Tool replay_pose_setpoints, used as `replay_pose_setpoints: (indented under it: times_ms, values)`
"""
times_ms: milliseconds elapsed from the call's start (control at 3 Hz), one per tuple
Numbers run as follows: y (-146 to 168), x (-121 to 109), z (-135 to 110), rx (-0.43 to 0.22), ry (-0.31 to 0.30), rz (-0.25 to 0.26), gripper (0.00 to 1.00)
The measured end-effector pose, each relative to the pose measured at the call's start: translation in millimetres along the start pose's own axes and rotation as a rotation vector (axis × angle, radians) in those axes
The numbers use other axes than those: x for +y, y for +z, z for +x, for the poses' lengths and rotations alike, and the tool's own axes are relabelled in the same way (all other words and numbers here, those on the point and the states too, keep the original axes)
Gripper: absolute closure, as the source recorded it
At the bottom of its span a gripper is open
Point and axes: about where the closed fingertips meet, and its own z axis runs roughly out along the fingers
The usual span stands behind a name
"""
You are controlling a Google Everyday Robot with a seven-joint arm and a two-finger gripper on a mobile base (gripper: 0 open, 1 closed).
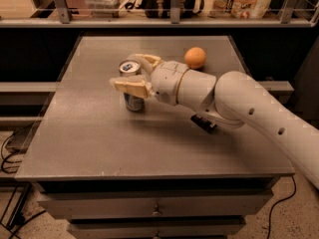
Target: Place redbull can upright
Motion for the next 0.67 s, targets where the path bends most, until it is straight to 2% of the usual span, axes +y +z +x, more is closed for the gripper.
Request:
replay_pose_setpoints:
  times_ms: [333, 667]
  values:
    - [0.8, -5.6, -2.1, 0.016, -0.002, -0.008, 0.0]
    - [4.7, -8.7, -4.3, 0.044, -0.004, -0.022, 0.0]
